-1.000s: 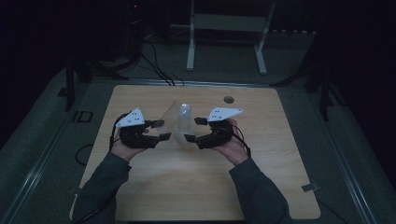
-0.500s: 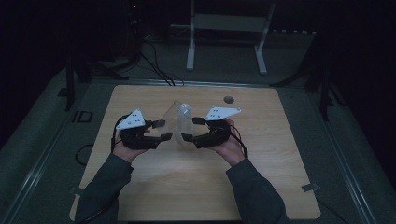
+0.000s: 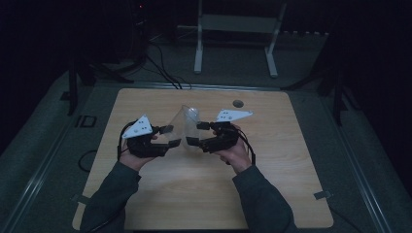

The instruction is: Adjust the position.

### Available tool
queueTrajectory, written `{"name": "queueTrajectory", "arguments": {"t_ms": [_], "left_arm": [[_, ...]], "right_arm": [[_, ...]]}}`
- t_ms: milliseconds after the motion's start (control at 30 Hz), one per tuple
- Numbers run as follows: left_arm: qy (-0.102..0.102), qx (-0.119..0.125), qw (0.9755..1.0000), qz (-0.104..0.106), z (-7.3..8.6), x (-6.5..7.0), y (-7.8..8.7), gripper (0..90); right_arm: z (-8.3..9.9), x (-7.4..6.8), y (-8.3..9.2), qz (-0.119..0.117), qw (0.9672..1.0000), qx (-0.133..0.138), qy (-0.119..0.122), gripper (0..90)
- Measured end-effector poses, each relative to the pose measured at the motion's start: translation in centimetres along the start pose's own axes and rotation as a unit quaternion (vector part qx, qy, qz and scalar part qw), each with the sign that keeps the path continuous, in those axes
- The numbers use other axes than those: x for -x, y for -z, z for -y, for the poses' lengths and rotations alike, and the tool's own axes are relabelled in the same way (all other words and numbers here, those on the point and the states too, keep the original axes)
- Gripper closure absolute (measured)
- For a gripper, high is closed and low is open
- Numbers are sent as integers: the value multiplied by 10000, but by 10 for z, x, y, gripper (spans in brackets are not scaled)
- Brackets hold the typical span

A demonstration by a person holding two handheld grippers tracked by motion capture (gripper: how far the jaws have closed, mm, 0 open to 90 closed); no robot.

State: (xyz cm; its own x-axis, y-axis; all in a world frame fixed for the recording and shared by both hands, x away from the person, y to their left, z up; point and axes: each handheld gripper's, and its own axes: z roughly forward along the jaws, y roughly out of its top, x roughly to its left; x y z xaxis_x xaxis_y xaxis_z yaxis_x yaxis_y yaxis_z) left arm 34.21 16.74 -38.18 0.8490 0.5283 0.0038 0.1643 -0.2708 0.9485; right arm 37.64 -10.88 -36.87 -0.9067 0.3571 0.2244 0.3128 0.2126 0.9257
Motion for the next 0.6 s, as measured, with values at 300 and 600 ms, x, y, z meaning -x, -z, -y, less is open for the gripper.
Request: {"name": "queueTrajectory", "arguments": {"t_ms": [300, 600], "left_arm": [[-21, 47, 10000, 48, 1, 3, -1, 408], [-76, 68, 9999, 72, 1, 6, -3, 408]], "right_arm": [[-1, 1, -2, -298, 9990, 211, -255, 195], [-1, 5, -3, -598, 9957, 449, -542, 194]]}}
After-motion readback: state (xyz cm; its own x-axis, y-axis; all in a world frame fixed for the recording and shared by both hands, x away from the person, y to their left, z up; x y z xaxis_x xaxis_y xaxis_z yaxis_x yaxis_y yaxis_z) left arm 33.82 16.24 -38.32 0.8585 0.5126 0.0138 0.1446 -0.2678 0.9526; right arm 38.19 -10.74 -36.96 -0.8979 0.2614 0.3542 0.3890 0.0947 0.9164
